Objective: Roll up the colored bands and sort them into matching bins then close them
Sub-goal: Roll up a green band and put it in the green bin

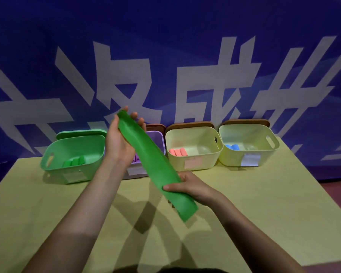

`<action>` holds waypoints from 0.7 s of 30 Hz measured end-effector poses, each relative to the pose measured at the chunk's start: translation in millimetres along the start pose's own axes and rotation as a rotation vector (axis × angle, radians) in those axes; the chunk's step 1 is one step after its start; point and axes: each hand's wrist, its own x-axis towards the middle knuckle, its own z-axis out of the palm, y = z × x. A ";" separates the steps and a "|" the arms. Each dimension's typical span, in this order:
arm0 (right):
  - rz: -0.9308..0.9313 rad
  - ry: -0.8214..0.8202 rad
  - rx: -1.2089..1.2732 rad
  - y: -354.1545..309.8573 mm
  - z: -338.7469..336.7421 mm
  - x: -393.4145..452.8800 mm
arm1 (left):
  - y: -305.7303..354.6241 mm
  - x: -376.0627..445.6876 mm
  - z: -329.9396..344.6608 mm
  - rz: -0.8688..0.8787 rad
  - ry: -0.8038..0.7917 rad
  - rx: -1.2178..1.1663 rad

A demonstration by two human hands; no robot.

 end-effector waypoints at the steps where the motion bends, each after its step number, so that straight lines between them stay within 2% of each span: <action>1: 0.014 -0.018 -0.014 6.6 -1.1 -0.3 | 3.7 0.9 -0.9 0.021 -0.001 0.003; 7: -0.005 -0.026 0.087 26.6 -5.1 -1.9 | 7.5 -1.1 -0.9 0.059 0.020 0.041; 14: -0.055 0.148 -0.067 37.8 -9.6 -4.5 | 3.8 0.1 -2.1 0.090 0.055 0.065; 21: -0.169 0.289 -0.005 35.5 -15.5 -14.7 | 17.2 12.7 -22.8 0.126 0.196 0.033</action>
